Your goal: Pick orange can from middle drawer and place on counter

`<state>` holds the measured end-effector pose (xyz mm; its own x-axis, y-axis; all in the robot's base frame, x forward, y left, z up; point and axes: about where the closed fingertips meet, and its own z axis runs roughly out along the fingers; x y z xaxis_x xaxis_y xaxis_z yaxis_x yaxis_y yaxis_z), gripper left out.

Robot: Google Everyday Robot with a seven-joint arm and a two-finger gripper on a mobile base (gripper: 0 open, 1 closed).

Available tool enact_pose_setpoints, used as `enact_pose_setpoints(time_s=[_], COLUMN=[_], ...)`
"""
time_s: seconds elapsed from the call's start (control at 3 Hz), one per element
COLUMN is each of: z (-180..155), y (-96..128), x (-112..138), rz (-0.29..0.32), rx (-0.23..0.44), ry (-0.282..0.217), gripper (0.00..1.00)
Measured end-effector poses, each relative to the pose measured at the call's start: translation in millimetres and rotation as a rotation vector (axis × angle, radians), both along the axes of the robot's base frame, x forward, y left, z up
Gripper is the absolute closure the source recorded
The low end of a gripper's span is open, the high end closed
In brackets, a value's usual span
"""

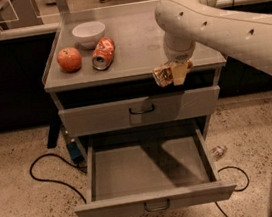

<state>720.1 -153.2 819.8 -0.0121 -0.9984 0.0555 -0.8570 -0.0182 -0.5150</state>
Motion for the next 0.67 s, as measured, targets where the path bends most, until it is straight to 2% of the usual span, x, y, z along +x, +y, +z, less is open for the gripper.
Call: enact_pose_setpoints(time_s=[0.67], z=[8.3], y=[2.4], x=[3.5], rz=[-0.004], rx=[-0.005], ry=[-0.008], gripper=[1.0])
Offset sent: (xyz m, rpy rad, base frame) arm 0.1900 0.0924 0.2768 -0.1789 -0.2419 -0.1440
